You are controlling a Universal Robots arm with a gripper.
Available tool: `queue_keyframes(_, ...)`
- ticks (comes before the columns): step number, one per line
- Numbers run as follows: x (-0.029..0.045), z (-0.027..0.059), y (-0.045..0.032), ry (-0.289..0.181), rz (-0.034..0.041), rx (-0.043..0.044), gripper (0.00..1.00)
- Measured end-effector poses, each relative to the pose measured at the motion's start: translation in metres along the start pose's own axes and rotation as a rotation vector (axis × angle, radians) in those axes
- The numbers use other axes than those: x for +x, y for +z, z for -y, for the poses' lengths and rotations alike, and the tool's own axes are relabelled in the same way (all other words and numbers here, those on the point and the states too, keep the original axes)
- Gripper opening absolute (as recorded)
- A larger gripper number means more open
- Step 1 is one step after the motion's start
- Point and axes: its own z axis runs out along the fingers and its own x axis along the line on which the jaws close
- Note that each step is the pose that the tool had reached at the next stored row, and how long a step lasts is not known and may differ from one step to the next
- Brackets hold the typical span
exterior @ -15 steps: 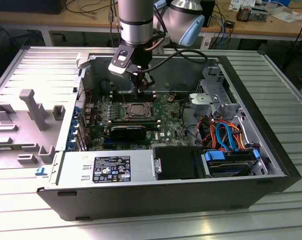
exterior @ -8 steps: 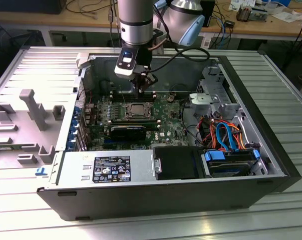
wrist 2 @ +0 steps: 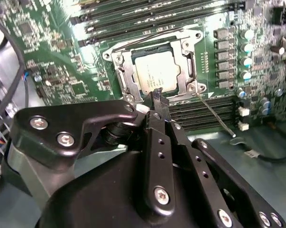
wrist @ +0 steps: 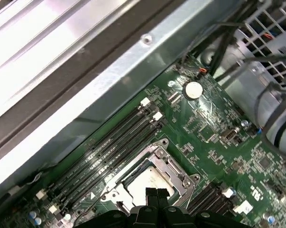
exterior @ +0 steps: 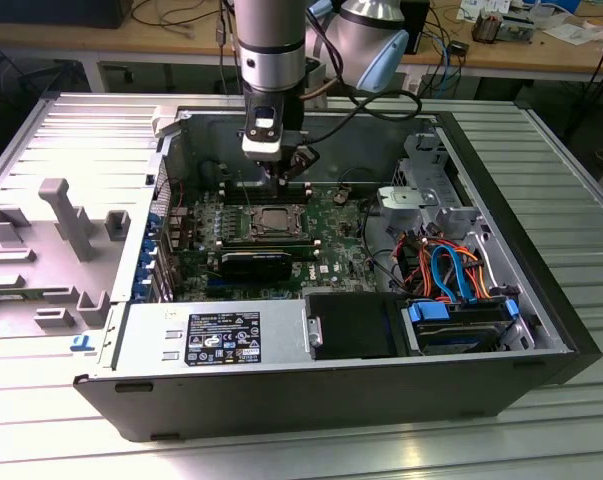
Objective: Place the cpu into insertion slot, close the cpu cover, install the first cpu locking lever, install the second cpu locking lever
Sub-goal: 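Install the first cpu locking lever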
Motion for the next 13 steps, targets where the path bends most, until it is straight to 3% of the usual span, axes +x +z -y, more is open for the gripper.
queue_keyframes(8,0.0001,-0.0003,-0.0075,-0.068,-0.0097,0.0020,0.11)
queue_keyframes(10,0.0001,-0.0003,-0.0076,-0.103,-0.0105,0.0002,0.11)
queue_keyframes(13,0.0001,-0.0002,-0.0070,-0.200,-0.0126,-0.0057,0.11)
